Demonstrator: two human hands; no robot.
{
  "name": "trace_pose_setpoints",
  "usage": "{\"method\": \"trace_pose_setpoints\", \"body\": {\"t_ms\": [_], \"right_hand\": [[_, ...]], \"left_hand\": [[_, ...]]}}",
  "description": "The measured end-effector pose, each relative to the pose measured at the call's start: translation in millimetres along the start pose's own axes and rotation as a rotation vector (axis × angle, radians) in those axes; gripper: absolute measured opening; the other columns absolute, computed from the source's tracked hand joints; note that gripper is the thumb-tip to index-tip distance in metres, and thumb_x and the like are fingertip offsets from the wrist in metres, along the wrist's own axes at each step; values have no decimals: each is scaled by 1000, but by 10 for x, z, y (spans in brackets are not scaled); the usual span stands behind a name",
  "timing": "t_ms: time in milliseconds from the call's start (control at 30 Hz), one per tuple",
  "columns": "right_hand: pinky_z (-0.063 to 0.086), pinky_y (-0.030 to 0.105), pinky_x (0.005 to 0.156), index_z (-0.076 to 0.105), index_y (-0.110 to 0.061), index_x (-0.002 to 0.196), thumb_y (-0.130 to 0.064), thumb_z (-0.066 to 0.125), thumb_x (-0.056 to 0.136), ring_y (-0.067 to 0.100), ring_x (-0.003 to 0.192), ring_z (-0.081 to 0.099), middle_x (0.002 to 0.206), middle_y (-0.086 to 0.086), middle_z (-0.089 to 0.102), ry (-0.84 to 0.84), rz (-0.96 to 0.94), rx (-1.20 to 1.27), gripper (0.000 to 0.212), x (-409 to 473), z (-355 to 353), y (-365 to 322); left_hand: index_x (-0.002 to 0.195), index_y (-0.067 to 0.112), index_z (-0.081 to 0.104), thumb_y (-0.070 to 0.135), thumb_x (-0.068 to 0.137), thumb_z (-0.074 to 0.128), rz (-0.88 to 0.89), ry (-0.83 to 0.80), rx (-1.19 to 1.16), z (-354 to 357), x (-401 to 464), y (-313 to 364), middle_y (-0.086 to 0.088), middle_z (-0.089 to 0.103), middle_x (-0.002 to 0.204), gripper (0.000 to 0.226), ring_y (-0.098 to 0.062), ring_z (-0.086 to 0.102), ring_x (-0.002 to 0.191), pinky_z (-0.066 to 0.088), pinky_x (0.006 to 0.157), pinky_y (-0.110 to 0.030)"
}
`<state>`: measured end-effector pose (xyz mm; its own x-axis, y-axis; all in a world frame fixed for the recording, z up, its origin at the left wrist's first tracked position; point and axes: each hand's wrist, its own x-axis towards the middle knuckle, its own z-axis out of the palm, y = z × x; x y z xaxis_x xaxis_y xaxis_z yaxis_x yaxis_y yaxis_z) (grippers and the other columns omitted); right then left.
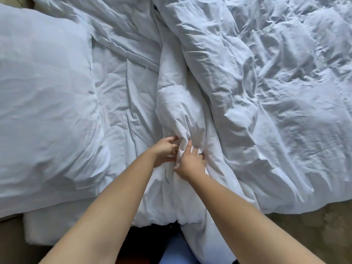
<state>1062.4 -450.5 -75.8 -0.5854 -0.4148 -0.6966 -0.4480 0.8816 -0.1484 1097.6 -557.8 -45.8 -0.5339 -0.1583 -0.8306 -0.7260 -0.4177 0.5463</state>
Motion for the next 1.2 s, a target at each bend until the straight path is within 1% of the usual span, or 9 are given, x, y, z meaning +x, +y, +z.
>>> {"method": "trace_pose_setpoints", "body": {"t_ms": [100,300,400,500,700,867,967,1100,1200], "right_hand": [[45,38,86,16,-12,148,-6,40,93,35,113,56,127,17,56,190,37,43,61,36,-193,127],[42,37,74,40,-8,115,-3,36,93,36,98,61,108,16,64,391,384,328,23,-140,-521,665],[42,38,78,41,-6,114,-6,34,95,38,102,59,111,19,62,345,438,356,20,-104,-538,713],[42,37,78,42,-6,114,-8,34,96,38,104,58,114,18,61,310,427,337,20,-33,-488,701],[43,36,79,42,-8,118,-3,35,92,36,103,59,113,15,62,288,324,308,28,6,-432,854],[43,38,82,38,-7,123,-3,36,91,37,107,57,118,15,59,201,202,325,33,-121,-540,902],[41,35,80,36,-7,123,-1,37,87,37,108,55,119,16,58,152,84,347,37,-342,-626,834],[40,35,84,38,-4,121,-4,40,87,37,113,52,121,18,55,116,-40,432,35,-694,-857,696],[42,35,96,40,-6,128,-11,45,87,36,119,51,127,17,53,21,-135,525,42,-1008,-1094,476]], "left_hand": [[128,14,55,-11,87,43,23,67,132,-17,9,40,-11,66,109,49,-17,58,94,44,83,-25],[150,18,21,8,90,48,-20,334,406,-153,111,-148,-10,49,136,66,-27,51,118,43,94,-32],[152,21,-5,24,86,65,-101,249,185,-20,234,-237,-11,40,145,96,-29,49,124,42,102,-36],[149,25,-18,32,86,68,-156,166,-61,251,326,-277,-12,45,140,108,-27,60,108,51,85,-36],[141,8,39,40,101,35,-148,49,152,739,448,-321,-11,48,140,51,-25,52,123,44,96,-32],[115,14,58,66,93,19,-169,81,-368,879,342,-305,-7,64,109,68,-20,59,103,44,96,-30],[126,10,58,78,82,30,-160,102,-447,806,140,-269,-11,67,112,85,-24,62,106,46,99,-37],[121,8,58,60,95,33,-81,281,-362,811,-359,-99,-4,69,65,63,-15,65,60,48,59,-28],[102,9,63,61,95,28,12,310,-272,768,-918,71,-6,71,71,64,-16,66,54,51,45,-21]]}}
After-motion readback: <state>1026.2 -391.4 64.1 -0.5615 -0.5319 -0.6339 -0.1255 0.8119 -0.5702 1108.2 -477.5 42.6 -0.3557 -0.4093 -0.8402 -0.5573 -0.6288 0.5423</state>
